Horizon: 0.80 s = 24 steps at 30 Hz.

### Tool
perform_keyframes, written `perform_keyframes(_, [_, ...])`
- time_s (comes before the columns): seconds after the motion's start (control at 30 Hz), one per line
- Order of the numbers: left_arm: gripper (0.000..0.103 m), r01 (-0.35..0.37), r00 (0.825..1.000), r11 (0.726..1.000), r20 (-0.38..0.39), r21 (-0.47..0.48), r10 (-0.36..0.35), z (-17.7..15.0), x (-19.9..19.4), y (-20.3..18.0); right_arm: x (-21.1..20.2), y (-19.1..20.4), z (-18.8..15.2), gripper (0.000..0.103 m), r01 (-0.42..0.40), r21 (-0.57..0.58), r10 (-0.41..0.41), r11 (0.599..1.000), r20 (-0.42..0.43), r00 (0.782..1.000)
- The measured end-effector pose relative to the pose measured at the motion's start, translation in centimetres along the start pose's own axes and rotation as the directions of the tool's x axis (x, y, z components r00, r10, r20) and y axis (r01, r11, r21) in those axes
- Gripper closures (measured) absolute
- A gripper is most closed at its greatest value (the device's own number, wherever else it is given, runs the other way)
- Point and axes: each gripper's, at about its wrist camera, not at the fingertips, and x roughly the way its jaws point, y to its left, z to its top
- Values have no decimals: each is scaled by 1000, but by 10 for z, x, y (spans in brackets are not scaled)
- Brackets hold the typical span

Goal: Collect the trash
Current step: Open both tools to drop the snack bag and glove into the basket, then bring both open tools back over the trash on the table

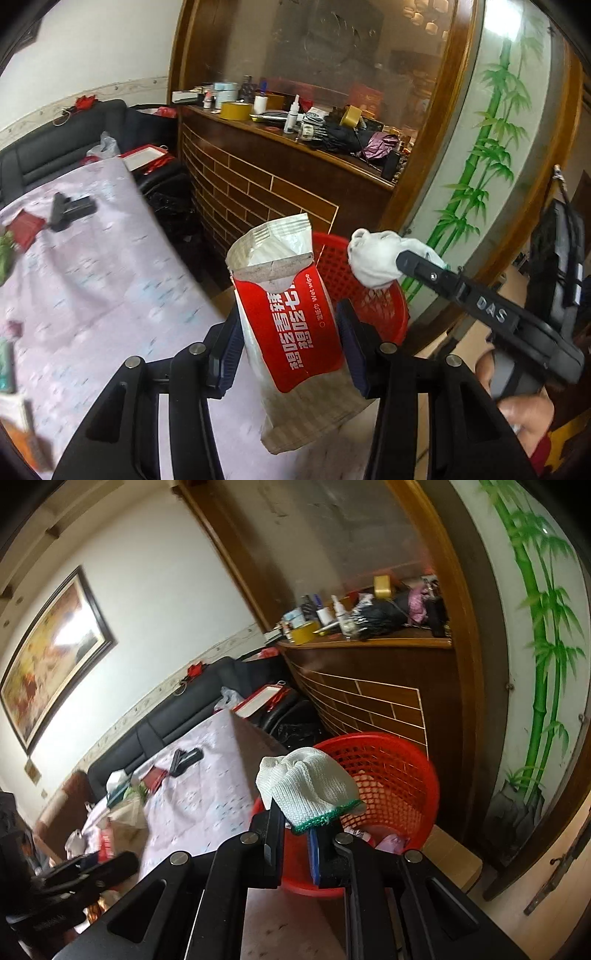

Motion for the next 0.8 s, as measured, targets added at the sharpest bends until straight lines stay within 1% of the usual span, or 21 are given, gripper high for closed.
perform_keyframes(0.07, [46, 15, 1000, 1000, -18, -25, -15, 6, 15, -1, 7, -9, 8, 90, 5, 18, -5, 1000, -4, 1000])
perform_keyframes(0.13, [45, 29, 998, 998, -45, -58, -31, 5, 22, 2, 15, -19, 15, 89, 4, 45, -4, 999, -2, 1000])
perform_keyframes(0.17, [45, 34, 998, 998, -51, -60, -37, 4, 22, 2, 21, -24, 18, 85, 12, 51, -11, 999, -13, 1000])
perform_keyframes(0.23, [45, 24, 998, 999, -53, -46, -26, -2, 18, 4, 31, -34, 21, 68, 21, 69, -18, 997, -49, 999])
perform_keyframes(0.27, [45, 15, 998, 999, -53, -41, -17, -5, 14, 5, 33, -39, 21, 66, 19, 82, -15, 996, -57, 998])
perform_keyframes(0.4, [42, -16, 999, 999, -50, -40, 14, -24, -9, 19, 26, -47, 13, 66, 36, 75, -32, 997, -50, 998])
perform_keyframes(0.5, [42, -56, 997, 998, -46, -36, 54, -40, -32, 31, 19, -45, 6, 66, 5, 82, -1, 997, -52, 999])
perform_keyframes(0.63, [41, -111, 994, 994, -18, -22, 111, -63, -66, 47, 13, -29, -3, 66, -31, 67, 36, 997, -64, 997])
perform_keyframes(0.73, [39, -168, 986, 985, 4, -22, 168, -84, -94, 63, 11, -8, -13, 66, -65, 33, 68, 997, -87, 994])
perform_keyframes(0.77, [39, -182, 983, 983, 8, -26, 183, -89, -101, 68, 11, 1, -17, 65, -79, 15, 80, 997, -97, 992])
perform_keyframes(0.8, [39, -199, 980, 979, 10, -36, 200, -96, -110, 75, 11, 10, -22, 60, -89, -4, 88, 996, -107, 990])
